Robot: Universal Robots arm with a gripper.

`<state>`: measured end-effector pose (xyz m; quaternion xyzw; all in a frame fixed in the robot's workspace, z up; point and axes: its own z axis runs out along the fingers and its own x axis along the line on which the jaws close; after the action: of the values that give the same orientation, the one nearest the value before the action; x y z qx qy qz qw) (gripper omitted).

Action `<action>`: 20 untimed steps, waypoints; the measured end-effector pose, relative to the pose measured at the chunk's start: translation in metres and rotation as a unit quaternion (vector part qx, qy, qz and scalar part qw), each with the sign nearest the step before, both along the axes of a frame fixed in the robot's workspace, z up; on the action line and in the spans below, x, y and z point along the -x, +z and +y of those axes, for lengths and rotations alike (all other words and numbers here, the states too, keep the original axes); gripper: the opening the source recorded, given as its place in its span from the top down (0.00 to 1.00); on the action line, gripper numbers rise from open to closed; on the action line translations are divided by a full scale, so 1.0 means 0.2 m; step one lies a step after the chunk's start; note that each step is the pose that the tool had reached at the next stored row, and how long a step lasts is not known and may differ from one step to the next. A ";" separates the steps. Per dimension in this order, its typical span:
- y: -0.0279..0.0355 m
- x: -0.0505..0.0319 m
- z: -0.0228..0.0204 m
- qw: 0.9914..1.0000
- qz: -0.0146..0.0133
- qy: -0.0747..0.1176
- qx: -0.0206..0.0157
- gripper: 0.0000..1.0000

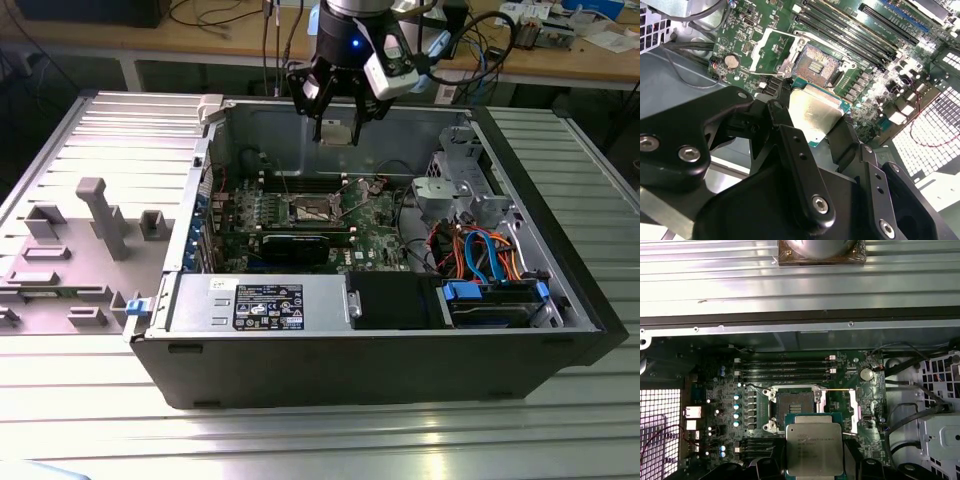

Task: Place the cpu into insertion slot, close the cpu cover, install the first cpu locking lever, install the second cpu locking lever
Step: 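Place the cpu into insertion slot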

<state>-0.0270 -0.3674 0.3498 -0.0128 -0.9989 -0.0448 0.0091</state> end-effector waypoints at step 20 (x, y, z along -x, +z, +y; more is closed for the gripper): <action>-0.028 0.000 -0.002 1.000 0.000 0.000 0.000 0.45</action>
<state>-0.0270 -0.3679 0.3442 -0.0128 -0.9989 -0.0448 0.0091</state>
